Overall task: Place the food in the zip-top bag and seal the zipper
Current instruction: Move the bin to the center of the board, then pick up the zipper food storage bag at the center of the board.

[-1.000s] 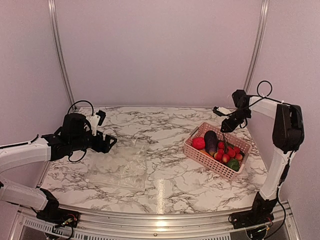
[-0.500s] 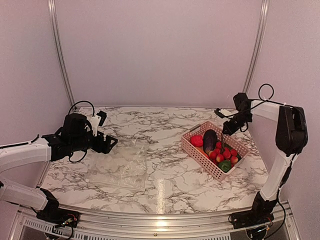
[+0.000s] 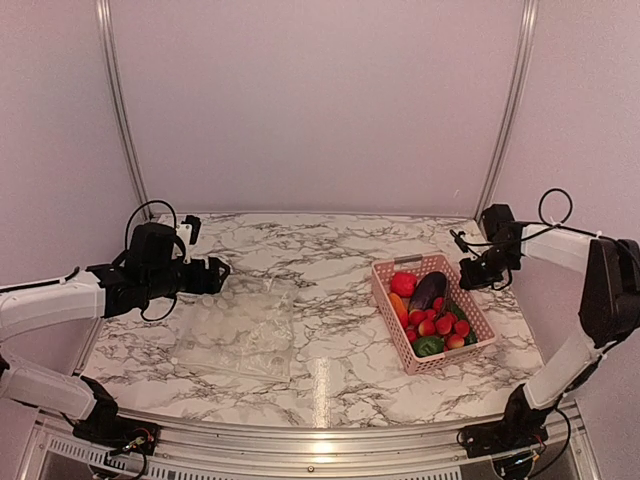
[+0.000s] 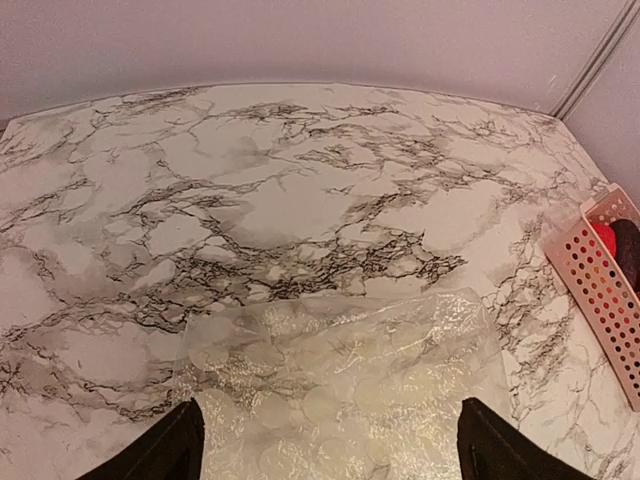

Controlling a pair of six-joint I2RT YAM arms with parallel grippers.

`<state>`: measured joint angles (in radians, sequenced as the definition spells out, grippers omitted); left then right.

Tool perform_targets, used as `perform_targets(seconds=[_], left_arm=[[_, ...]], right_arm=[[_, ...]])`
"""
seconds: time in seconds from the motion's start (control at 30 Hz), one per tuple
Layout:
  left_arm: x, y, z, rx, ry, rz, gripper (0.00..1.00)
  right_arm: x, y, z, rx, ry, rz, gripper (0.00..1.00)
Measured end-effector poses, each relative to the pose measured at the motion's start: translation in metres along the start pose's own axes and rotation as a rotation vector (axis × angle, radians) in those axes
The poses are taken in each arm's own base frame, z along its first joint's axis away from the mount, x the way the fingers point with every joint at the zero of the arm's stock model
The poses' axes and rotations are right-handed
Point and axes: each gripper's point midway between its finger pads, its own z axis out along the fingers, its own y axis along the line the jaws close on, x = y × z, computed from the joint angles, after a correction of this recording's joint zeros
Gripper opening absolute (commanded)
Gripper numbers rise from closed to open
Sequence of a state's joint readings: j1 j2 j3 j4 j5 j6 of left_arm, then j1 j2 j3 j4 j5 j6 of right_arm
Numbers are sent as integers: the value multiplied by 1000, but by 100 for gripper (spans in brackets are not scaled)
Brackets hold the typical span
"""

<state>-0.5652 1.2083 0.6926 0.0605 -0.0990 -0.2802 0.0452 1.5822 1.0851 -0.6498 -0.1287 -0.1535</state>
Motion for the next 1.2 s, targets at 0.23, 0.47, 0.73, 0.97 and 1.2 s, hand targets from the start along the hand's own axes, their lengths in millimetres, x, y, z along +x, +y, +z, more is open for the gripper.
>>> perform_targets(seconds=[0.23,0.47,0.73,0.97,1.2], left_arm=[[9,25,-3,-141,15,-146,90],[16,19,-22,-122,50,-200,87],[0,-39,-71,39,49,48,82],[-3,-77,-76,28,87,450,72],[77,-104,-60,12,273,929,67]], right_arm=[[13,10,-9,-41,-10,76,35],[-2,10,-26,-75,-47,47,49],[-18,12,-52,-67,-130,-93,73],[-31,5,-75,-34,-244,-162,77],[-26,-24,-77,-80,-353,-76,75]])
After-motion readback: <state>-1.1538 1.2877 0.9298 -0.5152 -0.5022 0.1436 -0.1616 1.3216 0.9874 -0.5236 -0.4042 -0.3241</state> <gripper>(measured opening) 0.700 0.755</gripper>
